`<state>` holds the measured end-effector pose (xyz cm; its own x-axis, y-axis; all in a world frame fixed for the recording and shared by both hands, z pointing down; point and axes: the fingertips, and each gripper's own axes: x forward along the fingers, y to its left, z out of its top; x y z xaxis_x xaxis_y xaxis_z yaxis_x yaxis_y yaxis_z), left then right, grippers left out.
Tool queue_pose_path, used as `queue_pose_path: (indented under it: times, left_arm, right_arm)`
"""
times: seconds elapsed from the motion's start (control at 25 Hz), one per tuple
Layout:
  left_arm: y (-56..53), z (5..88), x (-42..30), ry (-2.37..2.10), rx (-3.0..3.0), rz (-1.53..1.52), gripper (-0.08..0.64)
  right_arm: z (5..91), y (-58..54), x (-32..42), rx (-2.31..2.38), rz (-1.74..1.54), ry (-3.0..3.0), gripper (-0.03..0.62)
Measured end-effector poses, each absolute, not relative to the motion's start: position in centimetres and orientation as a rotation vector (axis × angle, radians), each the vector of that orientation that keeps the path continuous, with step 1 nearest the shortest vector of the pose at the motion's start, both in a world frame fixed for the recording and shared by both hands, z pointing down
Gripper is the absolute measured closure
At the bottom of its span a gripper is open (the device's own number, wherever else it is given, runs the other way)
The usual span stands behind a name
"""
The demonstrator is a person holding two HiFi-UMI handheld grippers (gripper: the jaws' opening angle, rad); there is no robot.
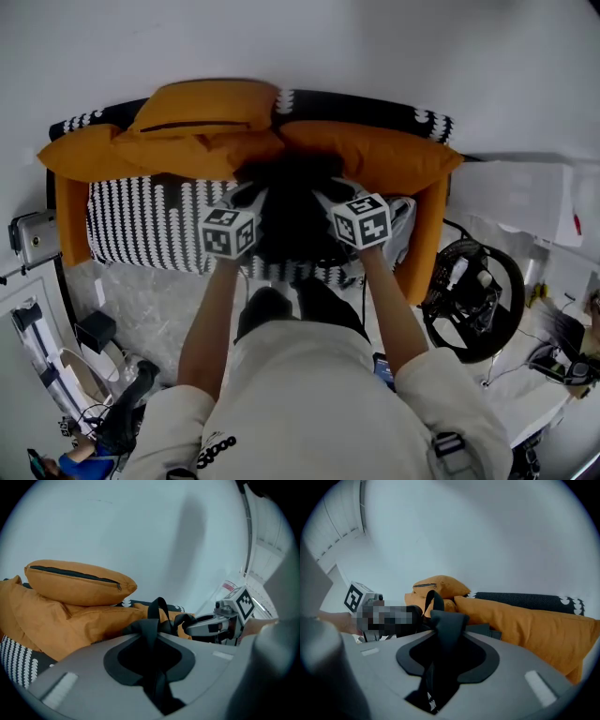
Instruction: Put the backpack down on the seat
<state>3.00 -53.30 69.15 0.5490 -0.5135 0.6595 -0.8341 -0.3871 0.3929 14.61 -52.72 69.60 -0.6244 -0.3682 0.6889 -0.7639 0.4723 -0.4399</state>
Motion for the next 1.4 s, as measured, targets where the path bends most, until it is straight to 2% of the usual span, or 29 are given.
queue_pose_path:
  times: [0.68,0.84,1.08,1.4]
  left_arm:
    - [-54.7,70.6,2.3,-1.121,2.026,0.495,0.506]
    - [-54.2,70.5,2.0,-1.112,2.061,0.474,0.501]
    - [-52.2,69.9,2.1,-1.063,2.128,0.466,0.452]
    - [-48.8,71.2,0.7,-1.070,2.073,0.486,0.426]
  right_arm:
    - [72.7,-54.1,14.3,0.943,1.047,-2.114,0.445]
    - [72.8,-53.6,14.1,0.935,1.067,-2.124,0.417]
    - [72.6,-51.5,14.5,0.868,1.126,-2.123,0.365]
    - [72.7,-48.4,14.1,0.820,1.109,-2.103,0.370]
